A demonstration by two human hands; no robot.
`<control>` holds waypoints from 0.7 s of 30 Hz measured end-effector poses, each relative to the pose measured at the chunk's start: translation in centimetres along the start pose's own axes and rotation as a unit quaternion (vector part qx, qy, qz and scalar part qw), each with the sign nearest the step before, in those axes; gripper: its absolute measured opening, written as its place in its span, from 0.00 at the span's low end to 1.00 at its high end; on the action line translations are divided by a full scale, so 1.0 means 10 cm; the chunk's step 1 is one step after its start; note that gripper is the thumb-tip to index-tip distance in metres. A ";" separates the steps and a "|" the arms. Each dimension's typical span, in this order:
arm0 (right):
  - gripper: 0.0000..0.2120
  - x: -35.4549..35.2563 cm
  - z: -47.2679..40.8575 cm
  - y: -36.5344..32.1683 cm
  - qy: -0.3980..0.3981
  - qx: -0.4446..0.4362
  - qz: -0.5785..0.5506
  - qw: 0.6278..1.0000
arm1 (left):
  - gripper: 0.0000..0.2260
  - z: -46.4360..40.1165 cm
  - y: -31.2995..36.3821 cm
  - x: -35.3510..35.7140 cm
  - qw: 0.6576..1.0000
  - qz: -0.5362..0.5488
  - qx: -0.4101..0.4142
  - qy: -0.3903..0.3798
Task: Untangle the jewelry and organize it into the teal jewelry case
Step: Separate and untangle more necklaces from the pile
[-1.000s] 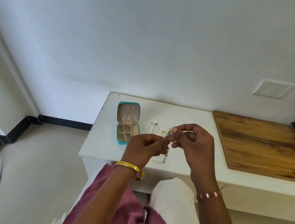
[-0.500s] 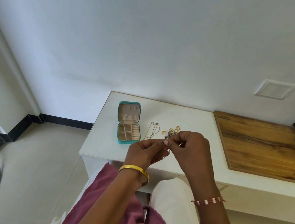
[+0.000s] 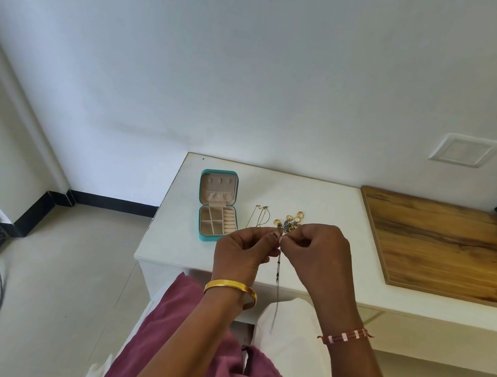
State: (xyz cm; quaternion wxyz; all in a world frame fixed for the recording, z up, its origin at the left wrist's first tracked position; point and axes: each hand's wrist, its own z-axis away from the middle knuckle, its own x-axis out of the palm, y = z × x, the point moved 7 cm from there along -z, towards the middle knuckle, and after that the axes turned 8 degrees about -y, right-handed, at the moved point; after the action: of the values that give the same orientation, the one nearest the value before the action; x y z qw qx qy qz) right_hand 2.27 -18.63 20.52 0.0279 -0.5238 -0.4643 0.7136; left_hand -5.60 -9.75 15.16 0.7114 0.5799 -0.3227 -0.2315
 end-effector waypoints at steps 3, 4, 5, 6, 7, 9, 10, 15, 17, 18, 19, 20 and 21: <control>0.05 0.01 -0.04 0.06 -0.011 0.005 -0.077 0.997 | 0.06 -0.02 0.03 -0.01 1.000 -0.009 0.010 -0.006; 0.04 0.02 -0.04 0.07 -0.012 0.002 -0.100 0.995 | 0.06 -0.03 0.04 -0.01 1.000 -0.017 0.016 -0.007; 0.04 0.02 -0.04 0.08 -0.010 -0.001 -0.118 0.993 | 0.06 -0.05 0.05 -0.02 0.999 -0.028 0.021 -0.007; 0.04 0.02 -0.04 0.09 -0.008 -0.003 -0.131 0.991 | 0.05 -0.05 0.06 -0.02 0.999 -0.042 0.026 -0.007; 0.05 0.03 -0.05 0.09 -0.006 -0.005 -0.141 0.990 | 0.05 -0.06 0.07 -0.03 0.998 -0.055 0.030 -0.007; 0.07 0.03 -0.05 0.10 -0.008 -0.007 -0.157 0.988 | 0.05 -0.07 0.08 -0.04 0.996 -0.077 0.040 -0.006; 0.07 0.02 -0.05 0.10 -0.008 -0.010 -0.160 0.987 | 0.05 -0.08 0.10 -0.05 0.995 -0.091 0.047 -0.004; 0.04 -0.04 -0.06 0.13 0.000 -0.026 -0.120 0.992 | 0.05 -0.08 0.19 -0.08 0.977 -0.192 0.088 -0.007; 0.04 -0.05 -0.07 0.14 -0.002 -0.028 -0.102 0.994 | 0.05 -0.10 0.21 -0.07 0.968 -0.231 0.100 -0.024; 0.04 -0.04 -0.08 0.14 -0.007 -0.029 -0.097 0.995 | 0.05 -0.11 0.21 -0.06 0.963 -0.248 0.103 -0.035; 0.04 -0.03 -0.08 0.13 -0.014 -0.027 -0.098 0.995 | 0.05 -0.12 0.20 -0.04 0.959 -0.260 0.103 -0.046; 0.04 -0.01 -0.08 0.13 -0.024 -0.022 -0.108 0.994 | 0.06 -0.12 0.19 -0.02 0.957 -0.264 0.101 -0.057; 0.05 0.02 -0.08 0.14 -0.037 -0.011 -0.131 0.991 | 0.07 -0.13 0.16 0.00 0.958 -0.261 0.093 -0.069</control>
State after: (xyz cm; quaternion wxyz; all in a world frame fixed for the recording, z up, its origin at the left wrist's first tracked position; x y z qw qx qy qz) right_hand 3.39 -18.84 19.41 0.0981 -0.4322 -0.5375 0.7174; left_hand -4.77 -8.50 16.56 0.5454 0.6898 -0.2290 -0.4175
